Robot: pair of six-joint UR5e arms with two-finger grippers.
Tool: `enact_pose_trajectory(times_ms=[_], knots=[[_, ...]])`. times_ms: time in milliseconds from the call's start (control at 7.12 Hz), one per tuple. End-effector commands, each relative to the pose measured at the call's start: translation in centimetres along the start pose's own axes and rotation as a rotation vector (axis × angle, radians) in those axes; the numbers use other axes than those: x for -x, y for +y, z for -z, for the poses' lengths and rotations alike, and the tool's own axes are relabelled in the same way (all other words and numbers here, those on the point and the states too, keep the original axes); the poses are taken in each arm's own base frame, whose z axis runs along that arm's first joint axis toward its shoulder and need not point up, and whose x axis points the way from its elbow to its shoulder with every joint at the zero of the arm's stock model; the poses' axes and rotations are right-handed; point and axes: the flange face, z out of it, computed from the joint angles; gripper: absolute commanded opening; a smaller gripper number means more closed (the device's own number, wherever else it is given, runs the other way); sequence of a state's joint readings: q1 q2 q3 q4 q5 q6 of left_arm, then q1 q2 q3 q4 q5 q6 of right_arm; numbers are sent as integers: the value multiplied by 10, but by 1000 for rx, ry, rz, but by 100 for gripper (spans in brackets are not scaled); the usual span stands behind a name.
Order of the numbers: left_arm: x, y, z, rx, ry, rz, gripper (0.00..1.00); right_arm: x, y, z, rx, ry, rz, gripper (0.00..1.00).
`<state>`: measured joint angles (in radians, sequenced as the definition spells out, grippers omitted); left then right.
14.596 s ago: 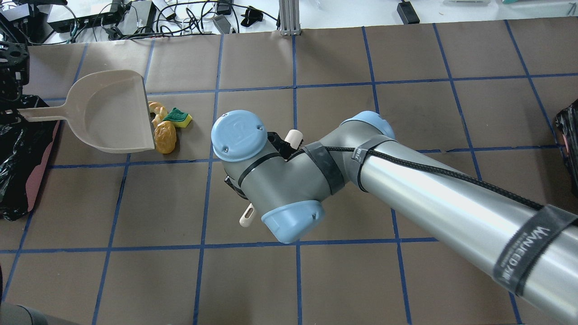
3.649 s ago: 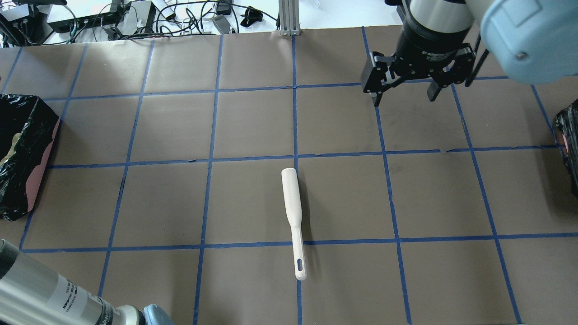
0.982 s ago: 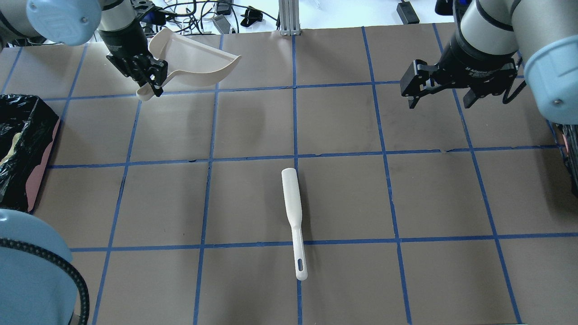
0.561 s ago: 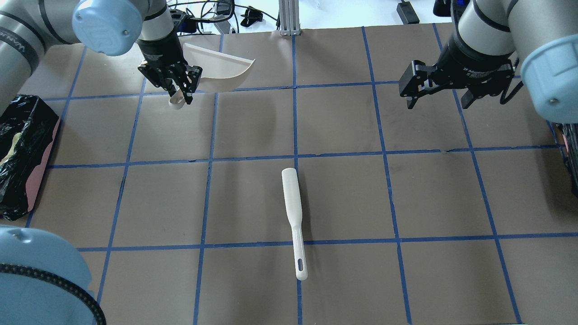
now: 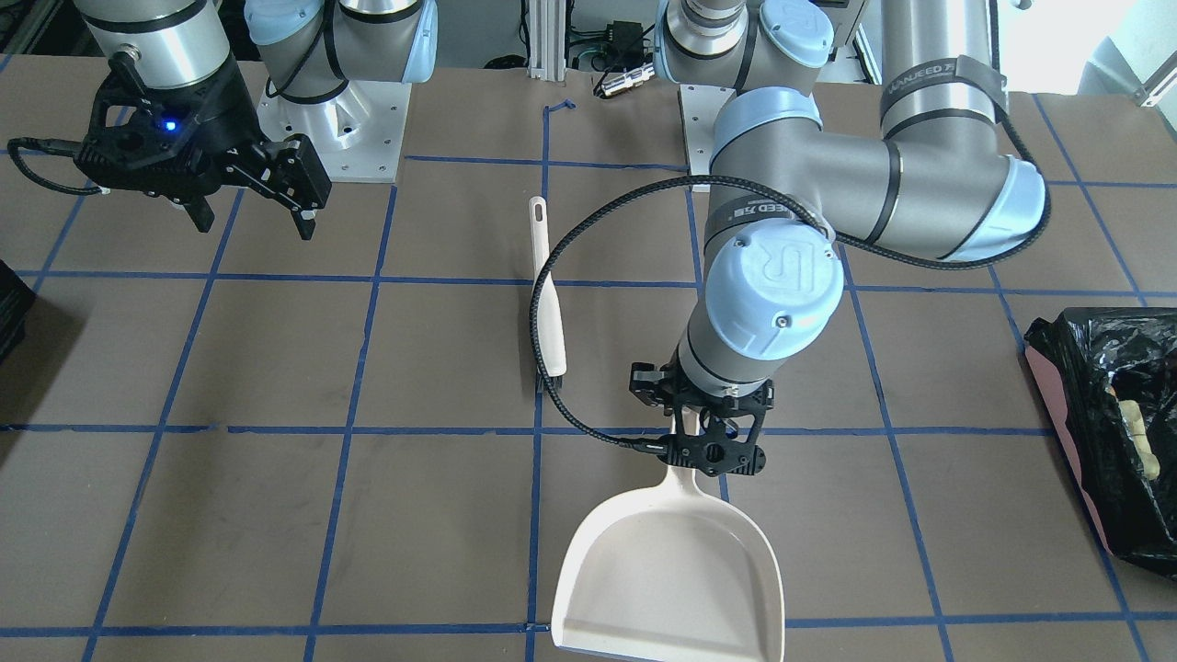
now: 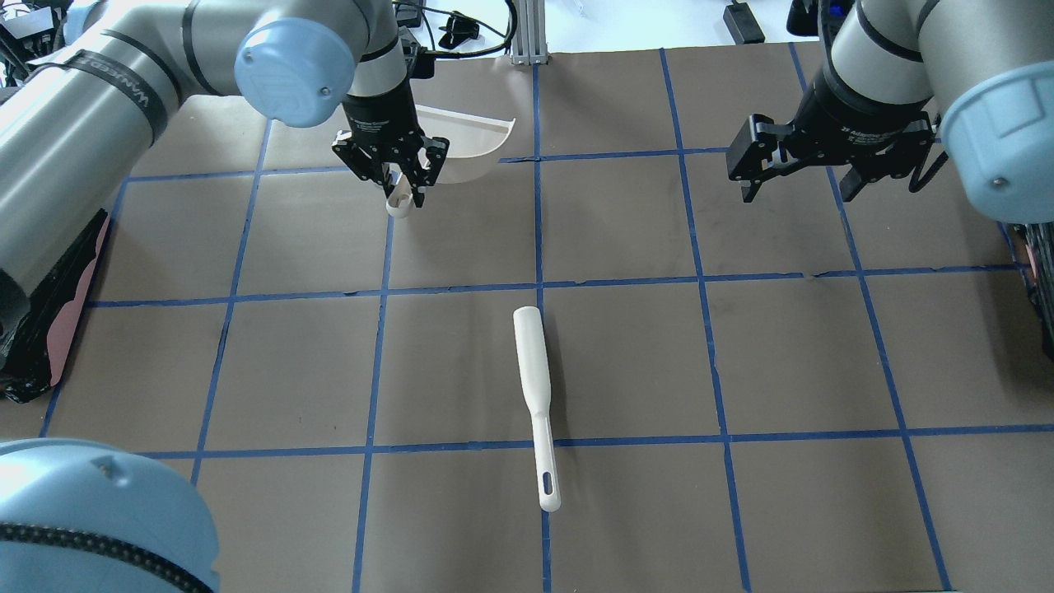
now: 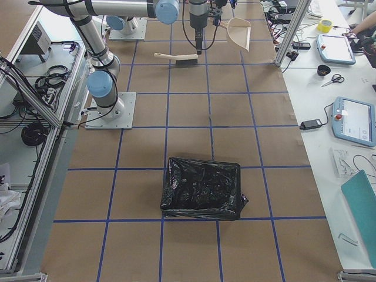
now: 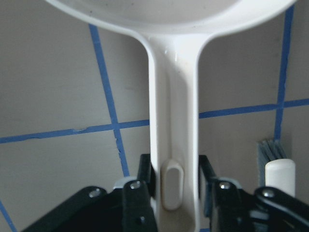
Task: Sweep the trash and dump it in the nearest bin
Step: 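Carry the empty dustpan with the left gripper back toward the table center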
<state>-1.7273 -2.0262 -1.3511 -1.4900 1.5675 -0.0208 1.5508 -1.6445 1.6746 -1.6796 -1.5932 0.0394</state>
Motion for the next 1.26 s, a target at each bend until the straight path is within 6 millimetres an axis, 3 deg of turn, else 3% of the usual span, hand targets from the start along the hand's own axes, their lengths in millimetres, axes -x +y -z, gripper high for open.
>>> enact_pose_trajectory(times_ms=[0, 421, 561, 1123], knots=[[-37, -16, -26, -36, 98, -16, 0, 0, -4, -6, 11, 3, 1, 100], [-62, -23, -51, -18, 112, 10, 0, 0, -4, -5, 10, 2, 1, 100], [-81, -18, -57, -7, 105, 5, 0, 0, -4, -5, 10, 1, 1, 100], [-107, -10, -58, 6, 152, 46, 2, 0, -4, -6, 11, 6, 1, 100]])
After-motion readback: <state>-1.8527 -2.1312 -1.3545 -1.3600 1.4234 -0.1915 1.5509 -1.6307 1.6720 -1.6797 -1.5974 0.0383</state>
